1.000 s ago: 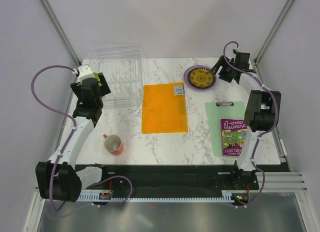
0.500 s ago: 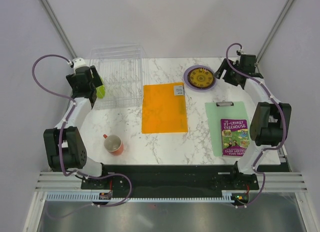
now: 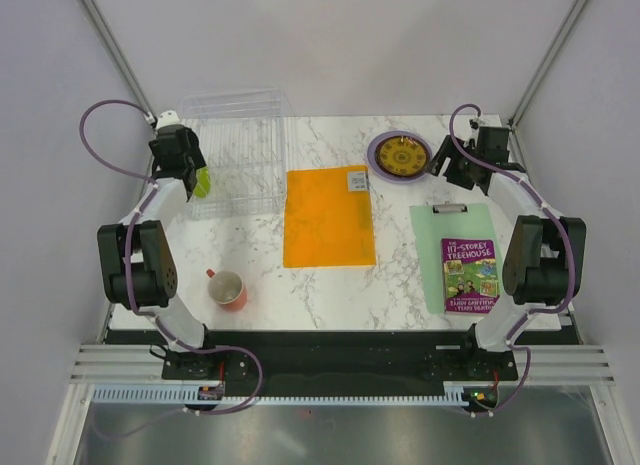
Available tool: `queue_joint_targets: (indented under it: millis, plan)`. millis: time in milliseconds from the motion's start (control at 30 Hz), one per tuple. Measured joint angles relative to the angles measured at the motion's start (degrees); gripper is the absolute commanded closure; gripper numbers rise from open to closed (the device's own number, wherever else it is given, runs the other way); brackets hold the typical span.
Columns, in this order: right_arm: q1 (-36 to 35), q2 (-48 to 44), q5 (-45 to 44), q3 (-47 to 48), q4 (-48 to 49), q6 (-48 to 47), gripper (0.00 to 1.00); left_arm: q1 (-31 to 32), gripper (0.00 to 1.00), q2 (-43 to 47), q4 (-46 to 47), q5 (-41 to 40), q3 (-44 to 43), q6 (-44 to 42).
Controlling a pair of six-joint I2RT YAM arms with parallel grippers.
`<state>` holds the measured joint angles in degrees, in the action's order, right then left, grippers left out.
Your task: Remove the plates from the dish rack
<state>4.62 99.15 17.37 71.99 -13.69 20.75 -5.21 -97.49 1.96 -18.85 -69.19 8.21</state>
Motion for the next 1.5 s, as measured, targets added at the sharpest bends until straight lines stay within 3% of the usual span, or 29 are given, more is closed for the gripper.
queue_joint_targets:
  millis: [200, 300, 433, 767, 1033, 1500]
  plan:
    - [-0.02, 0.00, 0.96, -0.31, 0.52, 0.00, 0.19, -0.35, 0.38, -3.63, -0.04, -0.02, -2.16, 0.00]
    - [-0.02, 0.00, 1.25, -0.31, 0.90, -0.02, 0.20, -0.35, 0.49, -5.07, -0.11, -0.02, -2.69, 0.00]
    - [-0.02, 0.00, 1.73, -0.31, 1.09, 0.00, 0.20, -0.42, 0.73, -6.73, -0.15, 0.09, -3.61, 0.02]
    - [-0.02, 0.02, 2.29, -0.37, 1.27, 0.00, 0.20, -0.46, 0.98, -6.43, -1.22, 0.46, -3.61, -2.86]
    - [-0.28, 0.13, 2.51, -0.37, 1.25, 0.07, 0.21, 0.57, 0.98, -2.97, -2.93, -2.10, -3.63, -5.31]
    - [-1.53, -4.35, 1.68, -0.37, -1.90, -0.13, 0.19, 4.68, 0.98, 14.08, -5.51, -5.64, -4.13, -7.17]
